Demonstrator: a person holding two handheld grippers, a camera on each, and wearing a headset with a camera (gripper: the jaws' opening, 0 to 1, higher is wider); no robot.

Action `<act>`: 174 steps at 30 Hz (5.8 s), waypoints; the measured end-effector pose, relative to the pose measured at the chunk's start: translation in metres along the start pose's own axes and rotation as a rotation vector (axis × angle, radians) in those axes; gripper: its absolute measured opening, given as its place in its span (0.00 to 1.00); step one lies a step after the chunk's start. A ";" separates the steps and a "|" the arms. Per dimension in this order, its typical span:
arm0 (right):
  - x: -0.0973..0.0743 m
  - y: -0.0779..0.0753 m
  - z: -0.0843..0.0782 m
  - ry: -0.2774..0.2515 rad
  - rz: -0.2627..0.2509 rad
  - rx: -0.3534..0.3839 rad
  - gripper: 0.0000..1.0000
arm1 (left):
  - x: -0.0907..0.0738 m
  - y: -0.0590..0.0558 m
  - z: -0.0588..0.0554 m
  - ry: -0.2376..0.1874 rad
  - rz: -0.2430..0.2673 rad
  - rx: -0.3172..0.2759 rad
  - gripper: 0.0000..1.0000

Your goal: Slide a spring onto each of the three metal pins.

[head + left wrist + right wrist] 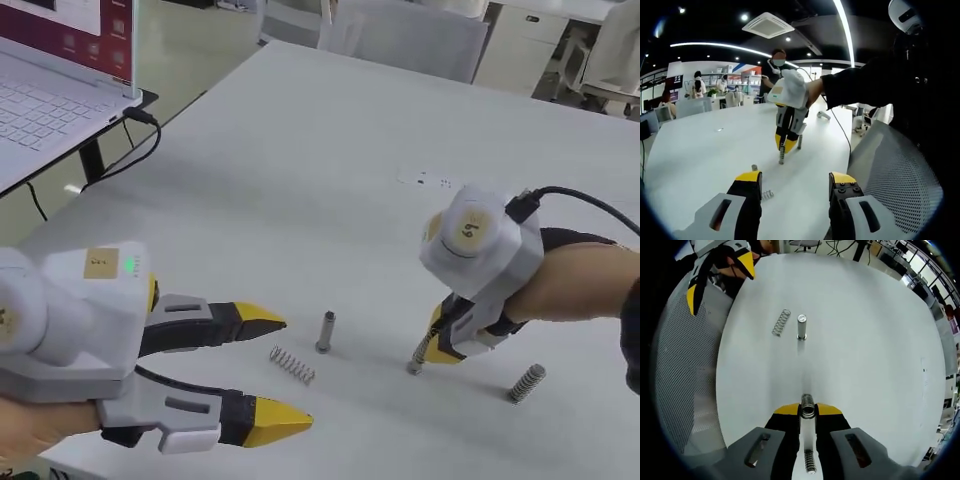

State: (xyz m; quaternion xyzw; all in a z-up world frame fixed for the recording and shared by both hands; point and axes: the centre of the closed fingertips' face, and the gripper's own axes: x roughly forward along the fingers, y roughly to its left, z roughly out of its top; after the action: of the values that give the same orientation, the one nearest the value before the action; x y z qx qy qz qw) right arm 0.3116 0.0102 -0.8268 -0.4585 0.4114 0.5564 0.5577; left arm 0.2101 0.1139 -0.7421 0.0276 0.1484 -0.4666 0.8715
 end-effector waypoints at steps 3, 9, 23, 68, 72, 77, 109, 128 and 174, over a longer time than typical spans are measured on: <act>0.004 0.001 -0.001 0.002 0.005 0.005 0.09 | 0.000 0.000 0.000 -0.001 0.002 0.001 0.48; 0.007 0.002 -0.001 0.007 0.009 0.006 0.09 | -0.002 0.001 0.000 -0.001 0.008 0.000 0.48; 0.013 0.007 -0.005 0.005 0.029 0.030 0.10 | -0.003 0.002 -0.001 -0.001 0.014 -0.001 0.48; -0.011 0.045 -0.018 -0.088 0.001 0.160 0.18 | -0.010 0.003 0.001 -0.003 0.022 0.008 0.49; -0.014 0.052 -0.010 -0.102 0.004 0.149 0.18 | -0.010 0.003 0.001 -0.005 0.022 0.011 0.49; -0.015 0.062 0.003 -0.118 0.013 0.134 0.18 | -0.012 0.002 0.001 -0.009 0.024 0.014 0.49; 0.010 0.060 0.089 -0.211 -0.025 0.065 0.17 | -0.030 0.007 -0.004 -0.013 0.075 0.007 0.50; 0.039 0.052 0.106 -0.228 -0.025 0.142 0.16 | -0.031 0.018 -0.025 0.050 0.120 -0.003 0.51; 0.004 0.082 0.089 -0.222 0.050 0.036 0.08 | -0.013 0.015 -0.033 0.101 0.067 0.012 0.46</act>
State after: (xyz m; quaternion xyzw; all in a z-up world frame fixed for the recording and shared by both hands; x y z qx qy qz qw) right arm 0.2251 0.0945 -0.8135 -0.3732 0.3684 0.6101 0.5939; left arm 0.2079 0.1391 -0.7715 0.0613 0.1881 -0.4363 0.8778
